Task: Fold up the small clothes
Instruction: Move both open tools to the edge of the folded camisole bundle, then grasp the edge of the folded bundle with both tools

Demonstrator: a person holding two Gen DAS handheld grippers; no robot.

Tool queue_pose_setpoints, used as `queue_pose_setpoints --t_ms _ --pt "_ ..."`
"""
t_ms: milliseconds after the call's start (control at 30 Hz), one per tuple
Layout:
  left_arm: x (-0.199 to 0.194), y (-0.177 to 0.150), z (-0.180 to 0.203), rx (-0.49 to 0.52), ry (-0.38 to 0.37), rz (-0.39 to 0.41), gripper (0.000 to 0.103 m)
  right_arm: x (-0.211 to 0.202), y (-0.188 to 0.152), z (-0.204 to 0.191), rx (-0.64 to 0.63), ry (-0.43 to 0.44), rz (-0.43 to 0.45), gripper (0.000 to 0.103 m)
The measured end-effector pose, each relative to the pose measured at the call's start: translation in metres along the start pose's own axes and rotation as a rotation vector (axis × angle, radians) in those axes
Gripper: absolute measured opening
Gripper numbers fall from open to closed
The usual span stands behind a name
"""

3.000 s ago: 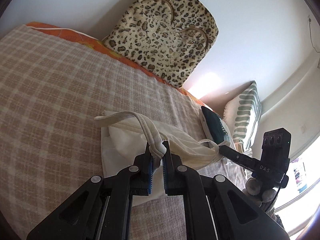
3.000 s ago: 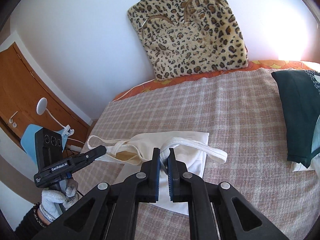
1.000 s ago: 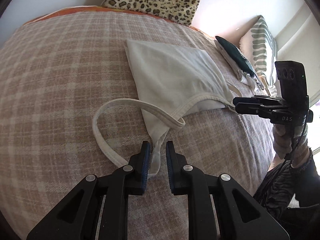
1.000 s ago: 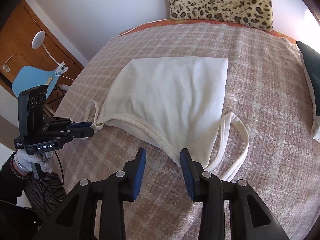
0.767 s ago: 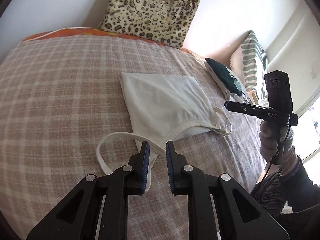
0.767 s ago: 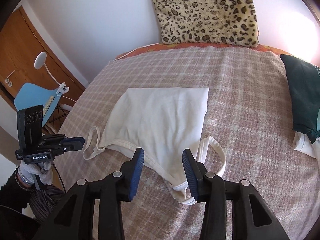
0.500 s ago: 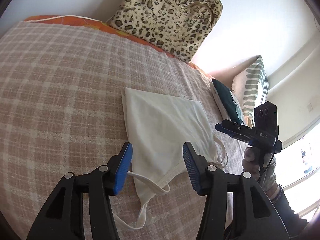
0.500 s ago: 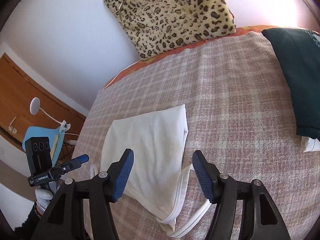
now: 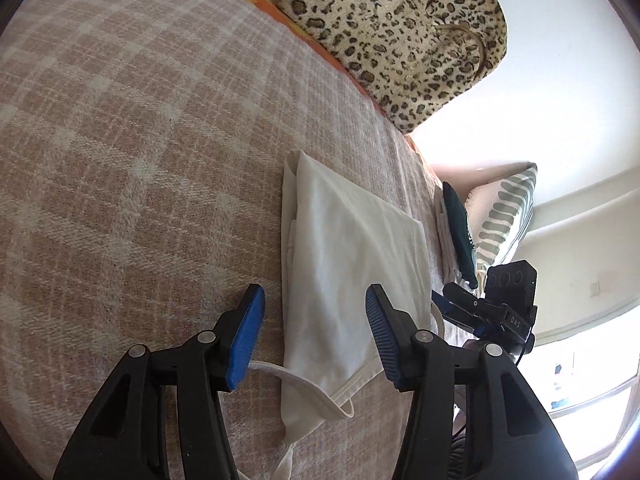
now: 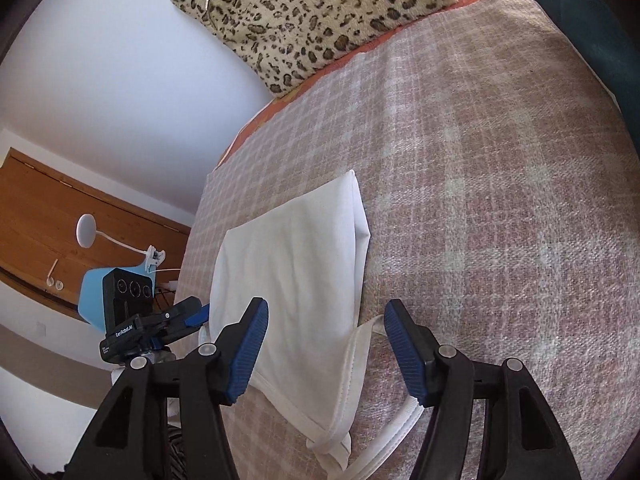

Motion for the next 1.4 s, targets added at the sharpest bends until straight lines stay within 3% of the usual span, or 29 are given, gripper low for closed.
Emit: queue_pose_setpoints --t_ms 133,367,567,667,700,767,1000,1200,1400 --pt "0.001 0.001 -0.001 -0.013 -0.020 0.004 0.051 0.005 -0.002 0.002 0.056 0.105 -0.034 0.059" --pt "0.004 0.000 -0.004 -0.040 -0.079 -0.008 0.050 0.006 -0.004 0.002 0.044 0.101 -0.054 0.052" --pt "0.008 -0.001 0.008 0.021 -0.045 0.003 0.043 0.014 -0.005 -0.002 0.030 0.107 -0.038 0.045" --pt "0.012 0.000 0.004 -0.016 -0.061 -0.001 0.029 0.020 -0.006 -0.004 0.030 0.127 -0.041 0.040" --pt "0.014 0.000 0.003 -0.017 -0.051 -0.004 0.020 0.023 -0.007 -0.005 0.026 0.127 -0.039 0.036" --pt "0.015 0.000 0.002 -0.011 -0.037 0.001 0.015 0.025 -0.007 -0.007 0.018 0.115 -0.039 0.034" --pt "0.014 -0.001 0.010 0.080 0.054 0.028 0.011 0.024 -0.006 -0.001 0.045 0.080 -0.026 0.015" --pt "0.010 -0.005 0.030 0.254 0.178 0.095 0.008 0.023 -0.005 -0.016 -0.044 -0.001 -0.005 0.013" --pt "0.008 -0.005 0.041 0.334 0.228 0.128 0.008 0.022 -0.003 -0.030 -0.136 -0.076 0.014 0.012"
Point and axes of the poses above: each gripper's, at about its wrist camera, not at the fingertips, and x roughly the way its jaws point, z to its right, y to its top, the point moved 7 cm from there along x, roughly the way its jaws point, and after that the axes turned 5 degrees about y, right-handed, at the moved point
